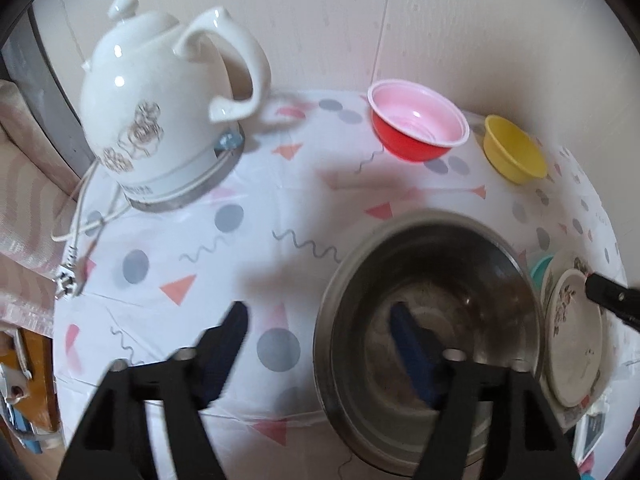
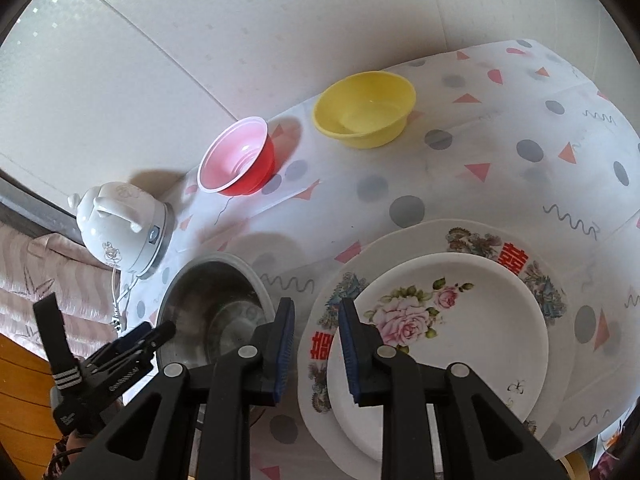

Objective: Organize plates and bowls
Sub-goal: 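Lower the steel bowl onto the table and open the right gripper, then move the right tool to the rim of the yellow bowl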

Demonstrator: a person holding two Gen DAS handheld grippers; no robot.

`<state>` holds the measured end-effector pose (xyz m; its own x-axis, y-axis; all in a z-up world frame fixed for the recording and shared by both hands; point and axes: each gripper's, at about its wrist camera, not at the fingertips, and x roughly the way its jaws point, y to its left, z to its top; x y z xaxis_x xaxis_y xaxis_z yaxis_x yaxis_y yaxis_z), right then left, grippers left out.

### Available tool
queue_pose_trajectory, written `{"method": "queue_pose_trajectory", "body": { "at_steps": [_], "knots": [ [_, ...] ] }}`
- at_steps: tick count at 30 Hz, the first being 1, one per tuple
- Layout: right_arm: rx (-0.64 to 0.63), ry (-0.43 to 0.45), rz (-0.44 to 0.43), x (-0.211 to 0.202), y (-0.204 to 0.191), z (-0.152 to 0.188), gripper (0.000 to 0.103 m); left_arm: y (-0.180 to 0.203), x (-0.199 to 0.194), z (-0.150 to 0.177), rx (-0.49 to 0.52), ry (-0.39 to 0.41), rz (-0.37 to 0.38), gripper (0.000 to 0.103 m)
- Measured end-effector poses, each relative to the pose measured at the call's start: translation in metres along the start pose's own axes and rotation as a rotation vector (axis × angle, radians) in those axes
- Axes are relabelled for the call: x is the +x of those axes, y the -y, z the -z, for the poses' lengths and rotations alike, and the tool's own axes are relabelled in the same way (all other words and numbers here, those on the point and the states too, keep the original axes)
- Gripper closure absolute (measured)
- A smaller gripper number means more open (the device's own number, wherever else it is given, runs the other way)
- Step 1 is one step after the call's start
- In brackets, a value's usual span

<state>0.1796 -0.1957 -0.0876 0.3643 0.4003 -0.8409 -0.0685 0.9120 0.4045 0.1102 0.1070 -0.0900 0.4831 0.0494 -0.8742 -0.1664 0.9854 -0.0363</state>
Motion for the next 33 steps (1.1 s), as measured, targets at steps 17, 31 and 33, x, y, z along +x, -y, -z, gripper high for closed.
{"method": "queue_pose_trajectory", "body": {
  "at_steps": [17,31,33],
  "knots": [
    [-0.009,0.079,0.089,0.004,0.034,-0.036,0.068,0.053,-0.014,-0.033,0.059,0.016,0.047,0.009],
    [-0.032,0.136,0.168,0.017,0.069,-0.115,0.066,0.1,0.001,-0.059,0.133,-0.027,0.047,0.009],
    [-0.021,0.143,0.157,0.021,0.072,-0.127,0.066,0.105,0.002,-0.062,0.131,-0.033,0.049,0.009]
  ]
}}
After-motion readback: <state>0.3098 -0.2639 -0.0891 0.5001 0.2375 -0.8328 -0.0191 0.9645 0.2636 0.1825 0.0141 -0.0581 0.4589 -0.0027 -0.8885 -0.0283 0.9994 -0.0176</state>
